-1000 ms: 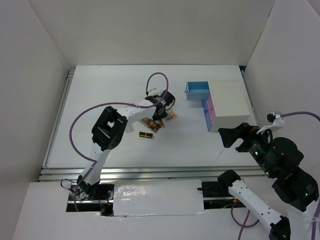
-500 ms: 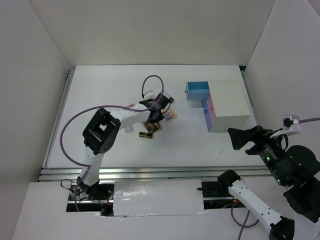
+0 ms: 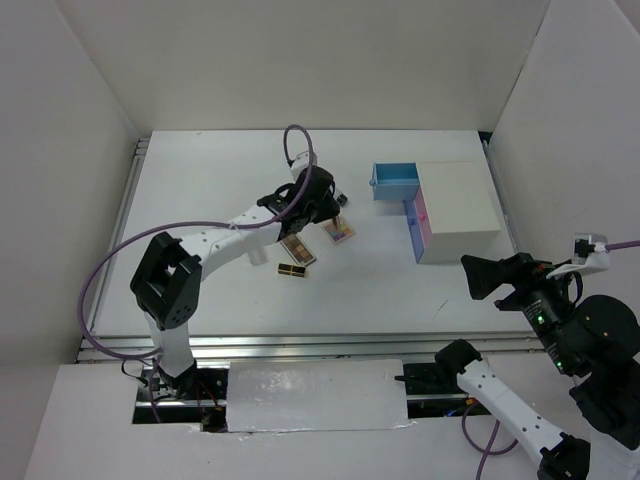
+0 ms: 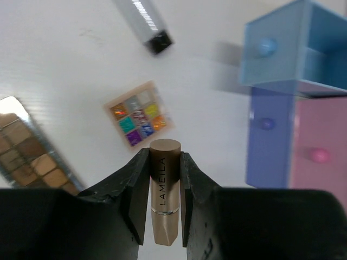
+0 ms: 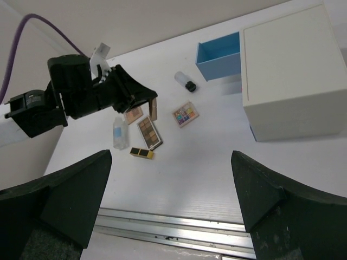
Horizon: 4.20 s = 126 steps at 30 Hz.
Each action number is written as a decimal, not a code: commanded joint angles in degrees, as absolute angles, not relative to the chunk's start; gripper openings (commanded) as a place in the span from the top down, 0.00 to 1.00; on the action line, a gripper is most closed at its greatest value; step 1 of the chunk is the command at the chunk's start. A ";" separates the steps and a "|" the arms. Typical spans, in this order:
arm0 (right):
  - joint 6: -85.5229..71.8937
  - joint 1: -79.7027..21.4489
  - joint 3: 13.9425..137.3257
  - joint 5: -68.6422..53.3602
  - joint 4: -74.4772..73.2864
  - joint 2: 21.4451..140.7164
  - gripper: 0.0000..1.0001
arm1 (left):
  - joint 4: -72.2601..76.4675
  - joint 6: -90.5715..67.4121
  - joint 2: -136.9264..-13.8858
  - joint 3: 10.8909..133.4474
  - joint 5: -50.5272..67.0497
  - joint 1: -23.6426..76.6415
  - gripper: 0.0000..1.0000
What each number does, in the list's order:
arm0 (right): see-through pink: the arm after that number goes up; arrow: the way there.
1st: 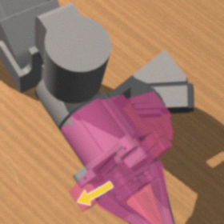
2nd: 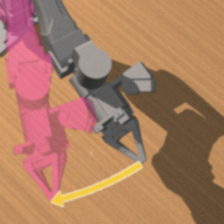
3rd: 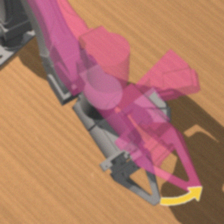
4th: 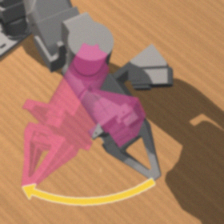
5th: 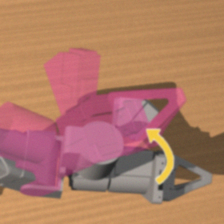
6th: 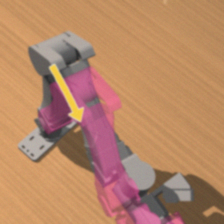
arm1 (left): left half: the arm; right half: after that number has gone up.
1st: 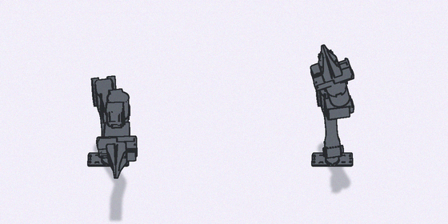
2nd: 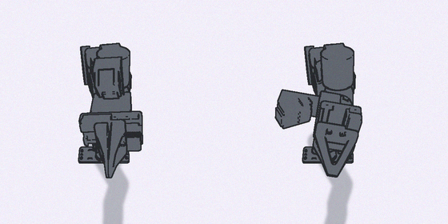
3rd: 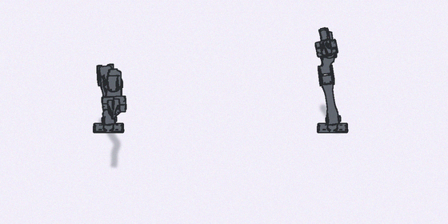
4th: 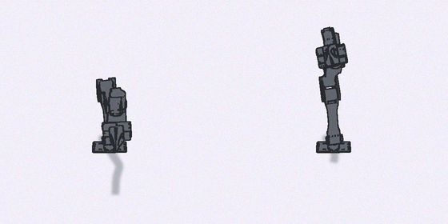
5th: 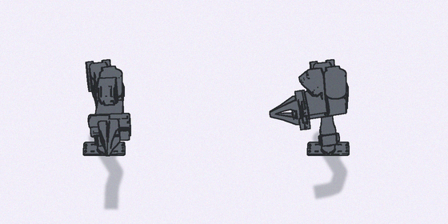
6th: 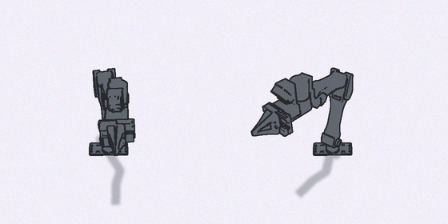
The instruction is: Organize the makeup
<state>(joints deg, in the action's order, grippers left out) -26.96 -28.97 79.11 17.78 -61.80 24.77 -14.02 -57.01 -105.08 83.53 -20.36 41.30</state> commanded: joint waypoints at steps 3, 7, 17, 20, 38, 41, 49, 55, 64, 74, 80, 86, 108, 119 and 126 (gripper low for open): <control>-26.81 -28.65 79.89 19.51 -60.29 25.93 0.01 | 3.04 -48.09 -104.75 89.10 -7.67 41.66 1.00; -26.81 -28.74 79.80 18.72 -60.38 26.19 0.01 | 13.48 -40.63 -110.03 94.82 2.43 41.57 1.00; -27.33 -28.74 80.51 13.90 -62.14 26.28 0.02 | 7.67 -11.80 -130.59 125.56 20.21 41.66 1.00; -27.77 -28.74 80.33 11.52 -63.19 26.02 0.02 | 7.11 -6.52 -134.47 130.08 18.82 41.57 1.00; -26.72 -28.74 77.52 8.96 -62.67 27.51 0.03 | 16.61 -3.34 -140.36 128.41 7.91 41.92 0.88; -26.54 -28.65 77.17 9.23 -61.88 27.69 0.03 | 16.35 -2.81 -140.71 128.41 8.18 42.10 0.74; -26.54 -28.74 75.67 9.23 -61.00 28.21 0.03 | 15.64 -0.62 -141.86 131.04 7.56 42.10 0.80; -26.72 -28.74 75.94 9.23 -60.91 28.39 0.03 | 18.37 -0.62 -141.33 128.67 7.21 42.10 0.51; -26.54 -28.74 76.03 8.88 -60.03 29.35 0.03 | 23.46 -4.30 -132.92 117.88 5.45 42.28 0.01; -26.72 -28.74 72.60 8.18 -55.47 29.53 0.03 | -4.42 -31.05 -112.07 108.99 -24.75 42.36 0.01; -27.16 -28.74 66.89 5.81 -49.84 29.79 0.00 | -30.39 -58.23 -101.79 93.54 -38.85 41.57 0.01; -28.91 -28.74 63.99 1.06 -46.41 31.99 0.00 | -38.58 -77.24 -98.08 78.32 -35.08 39.90 0.01; -29.35 -28.65 61.79 -1.05 -46.23 31.38 0.00 | -40.86 -85.77 -104.95 73.13 -28.64 40.51 0.07; -29.27 -28.74 61.79 -2.37 -45.70 31.38 0.00 | -40.17 -86.92 -105.73 70.93 -27.86 41.22 0.15; -29.27 -28.74 61.96 -1.85 -46.49 30.24 0.00 | -39.64 -87.54 -106.88 70.49 -28.13 41.22 0.53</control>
<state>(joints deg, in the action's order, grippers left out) -29.34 -28.97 61.49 -1.58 -48.88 30.98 -39.35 -86.17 -106.04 70.89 -27.18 41.01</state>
